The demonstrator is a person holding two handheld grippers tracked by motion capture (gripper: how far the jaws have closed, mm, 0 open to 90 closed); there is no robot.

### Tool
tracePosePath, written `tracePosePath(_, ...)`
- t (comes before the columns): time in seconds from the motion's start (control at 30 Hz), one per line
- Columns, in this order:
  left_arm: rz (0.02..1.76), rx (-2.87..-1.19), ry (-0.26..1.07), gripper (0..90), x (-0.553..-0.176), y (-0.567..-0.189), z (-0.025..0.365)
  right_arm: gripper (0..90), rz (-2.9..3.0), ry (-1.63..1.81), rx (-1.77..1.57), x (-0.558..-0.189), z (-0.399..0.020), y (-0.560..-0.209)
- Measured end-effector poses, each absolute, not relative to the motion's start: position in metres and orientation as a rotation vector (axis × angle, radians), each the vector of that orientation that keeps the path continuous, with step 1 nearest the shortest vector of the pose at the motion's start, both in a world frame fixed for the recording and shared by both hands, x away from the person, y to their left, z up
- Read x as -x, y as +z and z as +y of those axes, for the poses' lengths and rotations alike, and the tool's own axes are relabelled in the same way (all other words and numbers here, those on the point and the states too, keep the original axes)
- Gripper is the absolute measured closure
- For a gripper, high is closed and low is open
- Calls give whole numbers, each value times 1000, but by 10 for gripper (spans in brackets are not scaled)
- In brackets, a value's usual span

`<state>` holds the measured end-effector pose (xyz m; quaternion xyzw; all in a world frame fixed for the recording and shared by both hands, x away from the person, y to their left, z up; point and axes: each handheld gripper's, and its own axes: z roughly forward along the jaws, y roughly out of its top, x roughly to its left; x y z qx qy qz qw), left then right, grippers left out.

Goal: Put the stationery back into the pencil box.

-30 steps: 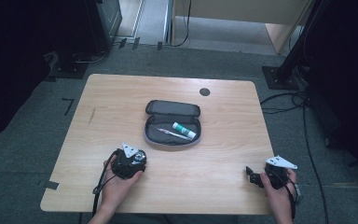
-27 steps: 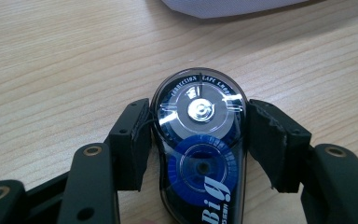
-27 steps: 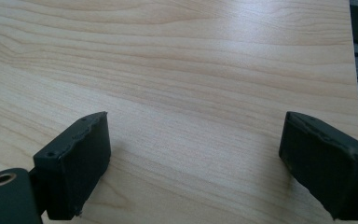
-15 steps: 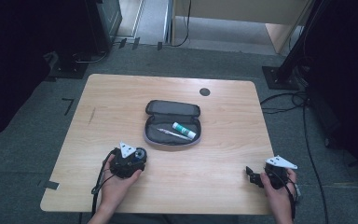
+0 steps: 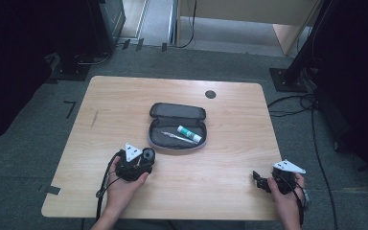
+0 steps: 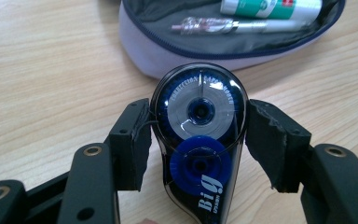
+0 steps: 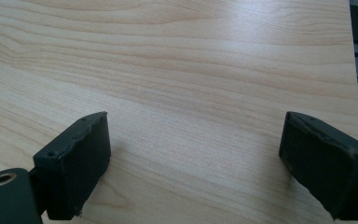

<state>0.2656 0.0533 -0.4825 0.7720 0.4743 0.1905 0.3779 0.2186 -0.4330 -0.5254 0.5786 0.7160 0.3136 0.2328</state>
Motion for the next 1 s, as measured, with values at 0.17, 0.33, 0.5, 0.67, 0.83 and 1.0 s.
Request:
tracePosePath(0.17, 1196, -1948, 498, 416, -266, -477, 52, 87, 1967, 862, -1590, -219, -433, -525)
tracePosePath(0.33, 1181, -1926, 499, 415, -268, -472, 49, 87, 1967, 862, -1590, -219, -433, -525)
tracePosePath(0.5, 1164, -1912, 502, 416, -270, -469, 47, 87, 1967, 861, -1590, -219, -433, -525)
tracePosePath(0.67, 1148, -1894, 506, 416, -272, -462, 43, 87, 1967, 862, -1589, -219, -433, -525)
tracePosePath(0.83, 1132, -1874, 501, 416, -274, -455, 40, 87, 1967, 862, -1590, -219, -433, -525)
tracePosePath(1.0, 1115, -1860, 503, 416, -277, -447, 36, 87, 1967, 862, -1589, -219, -433, -525)
